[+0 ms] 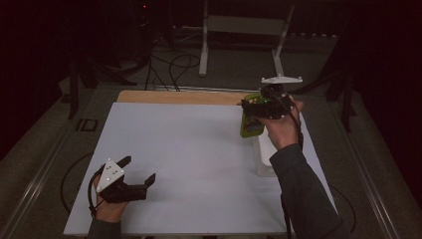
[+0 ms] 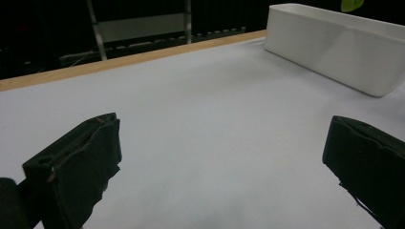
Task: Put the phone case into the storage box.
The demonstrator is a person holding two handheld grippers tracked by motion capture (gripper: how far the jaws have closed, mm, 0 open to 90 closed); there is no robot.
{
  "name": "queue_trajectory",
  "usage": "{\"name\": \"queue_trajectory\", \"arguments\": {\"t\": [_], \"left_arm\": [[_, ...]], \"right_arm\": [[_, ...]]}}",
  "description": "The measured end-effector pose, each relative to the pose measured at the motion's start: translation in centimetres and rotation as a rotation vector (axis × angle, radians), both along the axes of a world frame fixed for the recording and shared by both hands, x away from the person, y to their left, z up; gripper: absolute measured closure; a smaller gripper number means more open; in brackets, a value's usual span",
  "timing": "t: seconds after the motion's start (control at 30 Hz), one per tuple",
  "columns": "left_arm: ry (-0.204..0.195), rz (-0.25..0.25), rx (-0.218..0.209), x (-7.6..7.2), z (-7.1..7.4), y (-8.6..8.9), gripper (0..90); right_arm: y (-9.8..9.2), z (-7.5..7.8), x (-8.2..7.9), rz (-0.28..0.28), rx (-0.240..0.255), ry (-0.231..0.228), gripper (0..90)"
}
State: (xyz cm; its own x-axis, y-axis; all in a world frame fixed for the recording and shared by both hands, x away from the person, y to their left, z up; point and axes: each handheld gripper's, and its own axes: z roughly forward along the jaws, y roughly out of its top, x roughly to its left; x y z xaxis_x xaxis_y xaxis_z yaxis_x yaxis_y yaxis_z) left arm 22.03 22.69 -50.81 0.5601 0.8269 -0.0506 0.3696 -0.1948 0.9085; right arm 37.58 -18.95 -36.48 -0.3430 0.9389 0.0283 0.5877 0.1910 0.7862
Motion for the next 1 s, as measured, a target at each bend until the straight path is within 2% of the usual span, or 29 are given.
{"name": "queue_trajectory", "arguments": {"t": [1.0], "left_arm": [[-0.005, 0.001, 0.003, -0.1, 0.1, 0.0, 0.0]], "right_arm": [[-2.1, 0.1, 1.5, -0.062, -0.012, 0.001, 15.5]]}}
